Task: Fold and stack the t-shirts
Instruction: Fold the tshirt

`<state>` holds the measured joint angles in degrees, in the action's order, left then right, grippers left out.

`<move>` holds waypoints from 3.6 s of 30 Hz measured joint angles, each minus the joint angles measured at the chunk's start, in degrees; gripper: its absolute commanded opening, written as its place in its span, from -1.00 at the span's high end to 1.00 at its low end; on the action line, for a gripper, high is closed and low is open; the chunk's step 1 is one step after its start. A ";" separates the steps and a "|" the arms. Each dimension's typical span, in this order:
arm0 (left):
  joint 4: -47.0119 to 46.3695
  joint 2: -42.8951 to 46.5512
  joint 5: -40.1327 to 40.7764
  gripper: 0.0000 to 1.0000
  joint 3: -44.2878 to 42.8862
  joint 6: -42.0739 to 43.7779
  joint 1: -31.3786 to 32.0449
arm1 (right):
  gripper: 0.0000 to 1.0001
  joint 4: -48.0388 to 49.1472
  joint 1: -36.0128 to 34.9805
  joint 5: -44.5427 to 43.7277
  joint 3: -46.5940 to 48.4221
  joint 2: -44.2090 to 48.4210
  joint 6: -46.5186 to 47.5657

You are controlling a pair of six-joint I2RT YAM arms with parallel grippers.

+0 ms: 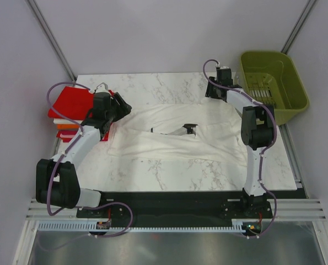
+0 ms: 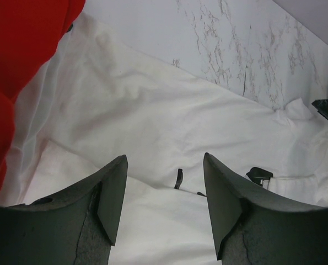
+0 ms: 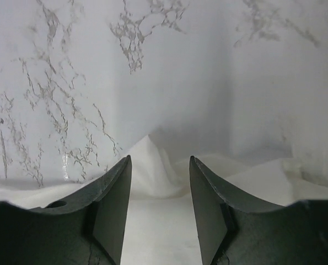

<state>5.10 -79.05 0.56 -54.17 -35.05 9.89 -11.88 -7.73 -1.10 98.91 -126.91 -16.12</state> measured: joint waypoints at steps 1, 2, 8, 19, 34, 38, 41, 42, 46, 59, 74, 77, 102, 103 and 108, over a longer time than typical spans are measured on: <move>0.11 0.00 0.00 -0.30 0.00 0.02 0.00 | -0.09 -0.52 -0.33 0.52 0.48 -0.96 0.11; 0.28 0.00 0.02 -0.30 0.00 0.04 0.00 | -0.10 -1.07 -0.48 1.11 0.83 -1.77 0.22; 0.76 -0.09 0.39 -0.30 0.00 0.04 0.00 | 0.47 -3.56 -0.26 2.89 2.84 -5.11 1.14; 1.88 -3.08 1.55 -0.29 -2.69 0.83 0.00 | 1.00 -5.38 -0.11 5.11 10.86 -7.43 1.40; 3.61 -14.05 3.41 -0.29 -11.67 1.77 0.15 | -0.12 -0.72 -4.94 5.09 13.05 -7.28 5.88; 4.68 -15.50 3.89 -0.29 -13.77 2.19 0.20 | -0.11 -0.61 -4.07 3.15 12.11 -7.08 4.90; 5.79 -17.20 3.98 -0.29 -15.85 2.49 0.20 | -0.11 -0.81 -1.90 1.18 12.11 -7.08 3.32; 5.97 -17.77 4.02 -0.29 -16.39 2.58 0.20 | -0.11 -0.83 -1.05 0.59 12.13 -7.08 2.82; 6.80 -18.95 4.35 -0.29 -17.44 2.95 0.20 | -0.11 -2.82 1.53 -2.08 13.64 -7.80 2.21; 8.61 -21.44 5.79 -0.29 -20.83 4.35 0.20 | 0.13 -5.05 0.68 -3.10 24.44 -18.78 2.45; 10.12 -30.38 8.70 -0.28 -27.98 5.20 0.22 | 1.00 -7.96 1.33 -14.88 21.81 -16.11 2.38; 10.47 -34.07 9.77 -0.27 -31.04 5.16 0.35 | 1.00 -8.17 2.01 -16.48 19.63 -13.18 2.38; 17.79 -54.51 17.27 -0.04 -56.74 0.37 0.90 | 1.00 0.83 2.69 -16.57 7.89 -3.72 1.73; 17.90 -55.12 17.29 0.00 -57.24 0.22 0.90 | 1.00 1.07 2.69 -16.48 7.61 -3.65 1.68; 19.47 -56.22 17.59 0.25 -57.59 -0.76 0.90 | 1.00 1.38 2.71 -15.96 7.17 -3.52 1.29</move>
<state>24.58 -135.26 18.15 -111.77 -35.81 10.79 -10.50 -5.02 -17.06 106.08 -130.43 -14.83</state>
